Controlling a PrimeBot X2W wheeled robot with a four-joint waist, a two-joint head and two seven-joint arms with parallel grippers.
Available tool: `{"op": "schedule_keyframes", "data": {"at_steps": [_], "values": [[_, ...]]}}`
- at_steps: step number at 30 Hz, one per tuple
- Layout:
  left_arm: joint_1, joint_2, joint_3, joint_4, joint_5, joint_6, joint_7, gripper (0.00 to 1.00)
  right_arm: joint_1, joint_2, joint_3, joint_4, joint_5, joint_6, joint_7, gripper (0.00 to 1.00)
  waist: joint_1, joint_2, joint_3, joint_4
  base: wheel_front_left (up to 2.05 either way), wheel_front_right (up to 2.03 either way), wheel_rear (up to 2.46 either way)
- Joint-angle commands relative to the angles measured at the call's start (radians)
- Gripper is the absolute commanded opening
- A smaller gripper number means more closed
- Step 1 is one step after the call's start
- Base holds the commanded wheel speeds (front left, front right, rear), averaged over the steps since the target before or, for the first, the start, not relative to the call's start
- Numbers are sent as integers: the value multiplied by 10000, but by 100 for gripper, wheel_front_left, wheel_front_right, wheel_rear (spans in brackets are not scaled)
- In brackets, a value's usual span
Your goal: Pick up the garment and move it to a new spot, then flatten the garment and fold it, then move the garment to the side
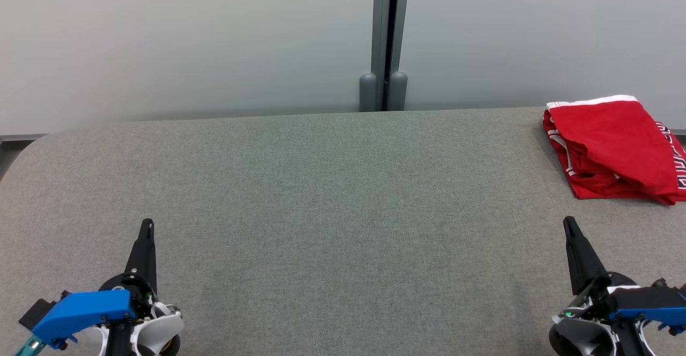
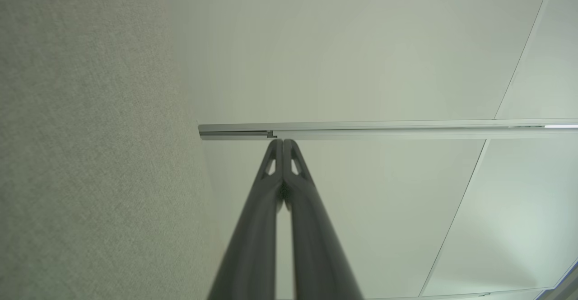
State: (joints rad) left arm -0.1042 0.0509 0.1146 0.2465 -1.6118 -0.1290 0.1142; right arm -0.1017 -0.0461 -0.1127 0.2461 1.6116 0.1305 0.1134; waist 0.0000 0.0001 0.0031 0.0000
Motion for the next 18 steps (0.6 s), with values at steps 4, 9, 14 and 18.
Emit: {"op": "schedule_keyframes", "data": {"at_steps": [4, 9, 14, 18], "values": [[-91, -23, 21, -40, -21, -38, 37, 0, -132, -76, -29, -26, 27, 4, 35, 0, 0, -1, 0, 0, 0, 0, 0], [-91, -23, 21, -40, -21, -38, 36, 0, -131, -76, -28, -26, 27, 4, 34, 0, 0, -1, 0, 0, 0, 0, 0], [-91, -23, 21, -40, -21, -38, 36, 0, -128, -75, -28, -26, 27, 4, 34, 0, 0, -1, 0, 0, 0, 0, 0], [-91, -23, 20, -41, -21, -38, 36, 0, -125, -75, -28, -26, 27, 4, 34, 0, 0, -1, 0, 0, 0, 0, 0]]}}
